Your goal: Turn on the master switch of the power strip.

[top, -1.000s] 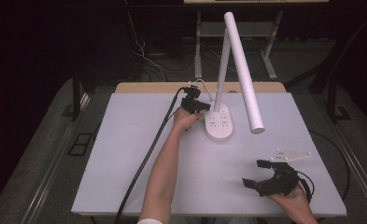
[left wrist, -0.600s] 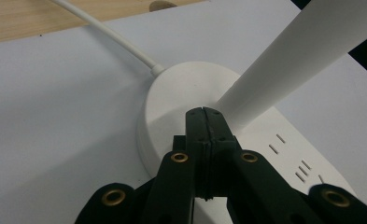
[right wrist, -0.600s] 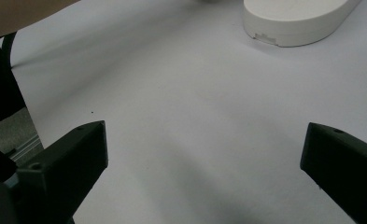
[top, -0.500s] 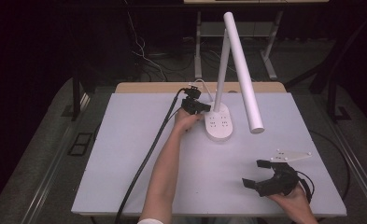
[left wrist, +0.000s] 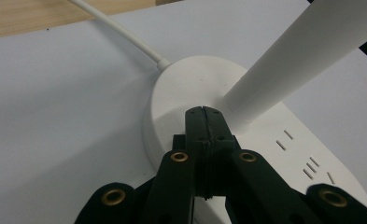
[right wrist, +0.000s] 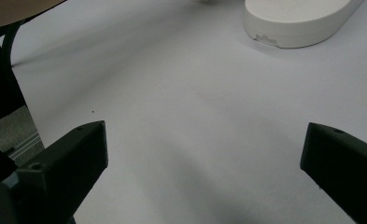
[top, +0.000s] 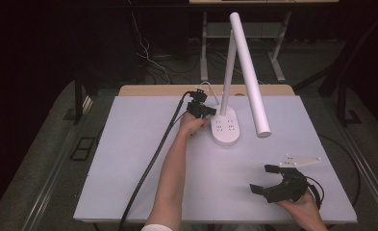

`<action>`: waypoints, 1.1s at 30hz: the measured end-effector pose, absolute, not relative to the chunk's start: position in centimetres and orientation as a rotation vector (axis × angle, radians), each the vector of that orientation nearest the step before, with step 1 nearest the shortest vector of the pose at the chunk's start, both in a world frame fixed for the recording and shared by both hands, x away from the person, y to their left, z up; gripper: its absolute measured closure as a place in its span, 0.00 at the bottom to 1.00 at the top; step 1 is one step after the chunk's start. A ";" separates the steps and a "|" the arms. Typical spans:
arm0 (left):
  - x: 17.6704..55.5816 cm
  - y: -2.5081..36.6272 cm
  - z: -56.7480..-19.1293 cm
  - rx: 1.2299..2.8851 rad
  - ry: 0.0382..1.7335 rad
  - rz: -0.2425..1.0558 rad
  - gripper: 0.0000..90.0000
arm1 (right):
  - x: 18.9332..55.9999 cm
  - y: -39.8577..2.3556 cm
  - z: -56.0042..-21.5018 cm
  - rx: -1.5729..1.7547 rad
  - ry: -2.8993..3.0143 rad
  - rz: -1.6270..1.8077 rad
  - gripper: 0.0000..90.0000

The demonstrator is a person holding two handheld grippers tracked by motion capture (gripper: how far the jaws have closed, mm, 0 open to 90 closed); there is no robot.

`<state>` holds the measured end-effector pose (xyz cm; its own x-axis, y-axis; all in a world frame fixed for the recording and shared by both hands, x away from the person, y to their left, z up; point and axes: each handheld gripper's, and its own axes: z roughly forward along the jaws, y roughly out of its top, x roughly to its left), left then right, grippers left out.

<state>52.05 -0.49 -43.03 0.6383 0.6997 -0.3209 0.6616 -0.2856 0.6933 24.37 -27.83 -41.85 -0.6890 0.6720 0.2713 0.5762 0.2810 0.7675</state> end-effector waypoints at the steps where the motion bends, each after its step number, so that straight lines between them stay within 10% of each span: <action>1: 52.0 -0.5 -43.0 2.025 1.064 0.064 1.00 | 24.4 -27.8 -41.8 1.188 2.427 1.383 0.00; 33: 51.6 -0.6 -43.0 1.991 1.072 0.122 1.00 | 24.4 -28.1 -41.7 1.190 2.411 1.388 0.00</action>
